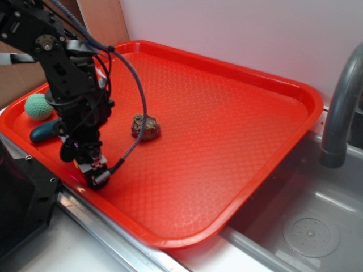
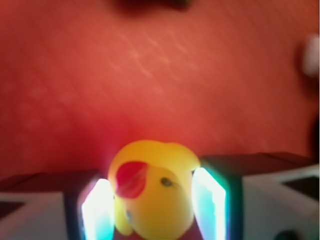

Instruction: Grab the yellow duck.

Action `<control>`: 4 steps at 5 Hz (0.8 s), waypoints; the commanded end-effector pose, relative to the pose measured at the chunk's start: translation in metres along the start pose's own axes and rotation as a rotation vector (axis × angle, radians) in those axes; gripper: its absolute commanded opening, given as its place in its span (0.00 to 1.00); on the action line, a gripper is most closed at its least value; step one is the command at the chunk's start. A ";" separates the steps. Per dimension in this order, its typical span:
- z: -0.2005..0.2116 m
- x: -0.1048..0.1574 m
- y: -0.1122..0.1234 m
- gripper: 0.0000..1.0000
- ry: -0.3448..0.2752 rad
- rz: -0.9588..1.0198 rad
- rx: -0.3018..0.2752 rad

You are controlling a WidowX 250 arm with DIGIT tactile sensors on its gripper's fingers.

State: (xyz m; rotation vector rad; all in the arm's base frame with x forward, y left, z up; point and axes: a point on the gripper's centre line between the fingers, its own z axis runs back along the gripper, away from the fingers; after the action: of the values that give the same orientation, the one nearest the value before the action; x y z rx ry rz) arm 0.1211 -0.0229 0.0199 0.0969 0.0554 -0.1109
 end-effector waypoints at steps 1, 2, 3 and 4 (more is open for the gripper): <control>0.092 0.027 0.057 0.00 -0.108 0.237 -0.065; 0.142 0.038 0.083 0.00 -0.158 0.377 -0.069; 0.183 0.042 0.093 0.00 -0.187 0.423 -0.096; 0.194 0.046 0.087 0.00 -0.192 0.428 -0.085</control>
State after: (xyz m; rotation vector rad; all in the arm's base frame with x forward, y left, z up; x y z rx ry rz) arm 0.1881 0.0390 0.2087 0.0109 -0.1059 0.3095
